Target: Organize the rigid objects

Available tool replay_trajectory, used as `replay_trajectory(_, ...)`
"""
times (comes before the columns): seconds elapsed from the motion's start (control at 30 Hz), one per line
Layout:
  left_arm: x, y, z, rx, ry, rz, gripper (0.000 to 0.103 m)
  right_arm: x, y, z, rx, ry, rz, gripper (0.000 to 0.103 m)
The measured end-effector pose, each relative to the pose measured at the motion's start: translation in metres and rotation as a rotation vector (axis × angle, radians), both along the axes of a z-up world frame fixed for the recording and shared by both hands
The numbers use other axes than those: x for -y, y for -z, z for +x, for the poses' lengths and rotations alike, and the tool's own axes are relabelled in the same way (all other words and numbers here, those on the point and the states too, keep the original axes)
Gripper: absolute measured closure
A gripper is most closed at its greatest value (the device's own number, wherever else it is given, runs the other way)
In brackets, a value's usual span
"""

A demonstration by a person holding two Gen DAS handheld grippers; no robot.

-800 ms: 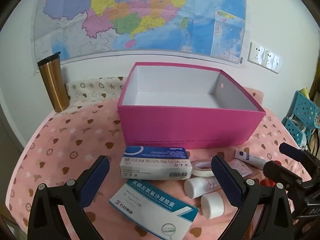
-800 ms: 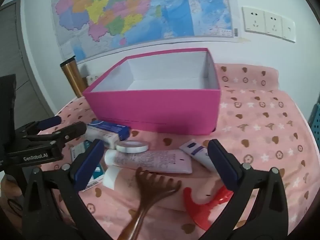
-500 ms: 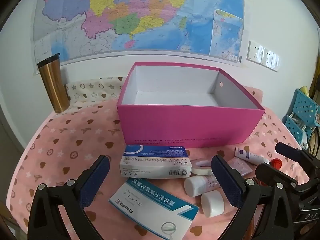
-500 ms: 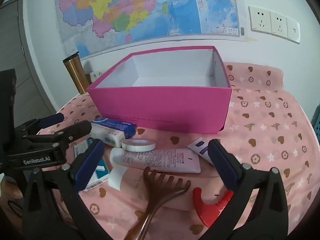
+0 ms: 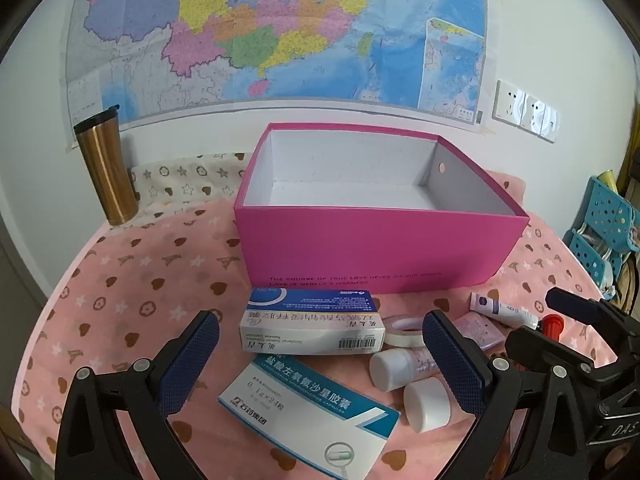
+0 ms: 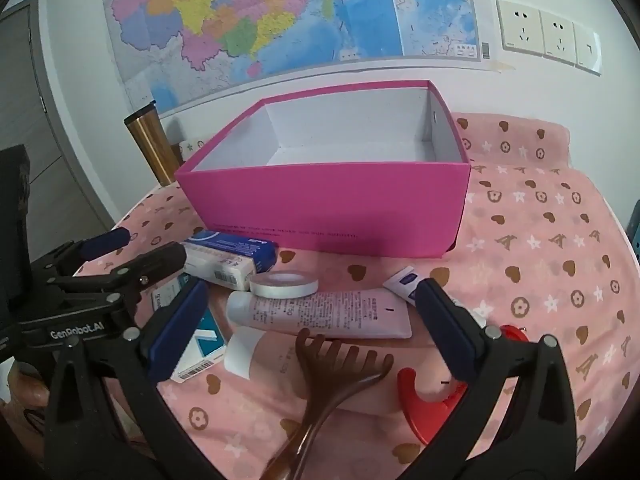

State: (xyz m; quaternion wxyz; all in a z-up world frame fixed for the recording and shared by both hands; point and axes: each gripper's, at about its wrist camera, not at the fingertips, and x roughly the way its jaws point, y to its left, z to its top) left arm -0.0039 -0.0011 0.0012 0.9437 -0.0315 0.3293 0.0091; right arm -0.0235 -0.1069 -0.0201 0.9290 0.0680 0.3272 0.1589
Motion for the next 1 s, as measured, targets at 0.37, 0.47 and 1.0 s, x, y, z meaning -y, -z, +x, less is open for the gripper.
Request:
replay_trajectory(0.37, -0.0006, 0.0015, 0.0011, -0.005, 0.001, 0.000, 0.000, -0.0016, -0.0003, 0.0012, -0.008, -0.014, 0.004, 0.000)
replay_trajectory(0.47, -0.0005, 0.0022, 0.0011, -0.005, 0.002, -0.002, 0.000, -0.0017, -0.0003, 0.0011, -0.007, -0.013, 0.004, 0.000)
replay_trajectory(1.0, 0.0026, 0.0034, 0.0021, 0.001, 0.014, 0.002, 0.000, -0.0013, 0.0009, 0.0052, -0.018, -0.028, 0.017, 0.000)
